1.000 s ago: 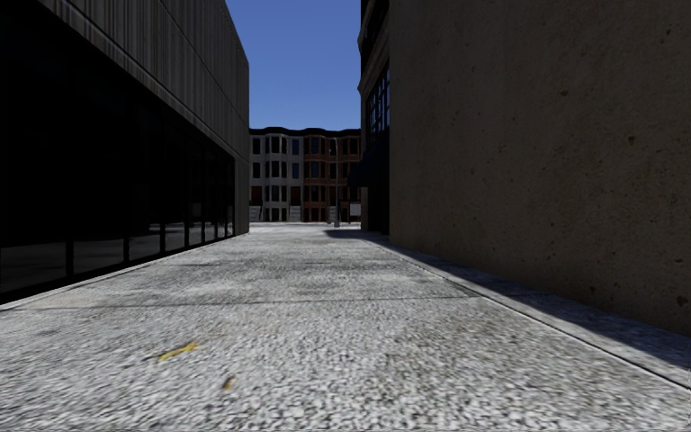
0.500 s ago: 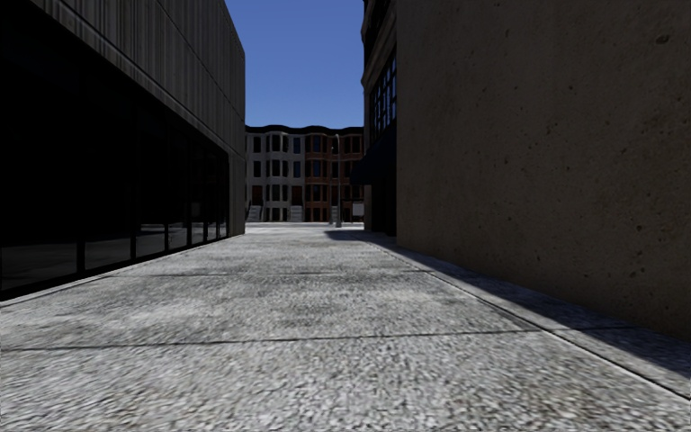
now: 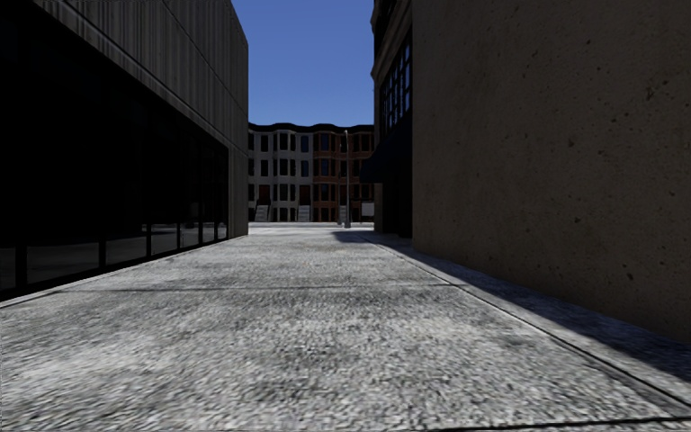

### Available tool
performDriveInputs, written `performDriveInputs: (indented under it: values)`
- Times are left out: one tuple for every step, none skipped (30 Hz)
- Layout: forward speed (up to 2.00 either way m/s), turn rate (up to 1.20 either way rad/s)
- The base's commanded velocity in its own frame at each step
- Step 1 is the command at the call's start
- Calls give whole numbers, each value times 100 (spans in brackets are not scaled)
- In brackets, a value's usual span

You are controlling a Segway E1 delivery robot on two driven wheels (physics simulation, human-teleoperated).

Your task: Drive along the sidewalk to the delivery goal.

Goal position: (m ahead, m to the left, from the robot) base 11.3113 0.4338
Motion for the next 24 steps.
performDriveInputs:
  values:
    - [200, 20]
    - [200, 22]
    - [200, 23]
    - [200, 23]
    - [200, 23]
    - [200, 23]
    - [200, 2]
    - [200, 0]
    - [200, 0]
    - [200, 0]
    - [200, 0]
    - [200, 0]
    - [200, 0]
    - [200, 0]
    - [200, 0]
    - [200, 0]
    - [200, 0]
    - [200, 0]
    - [200, 0]
    - [200, 0]
    - [200, 0]
    - [200, 0]
    - [200, 0]
    - [200, 0]
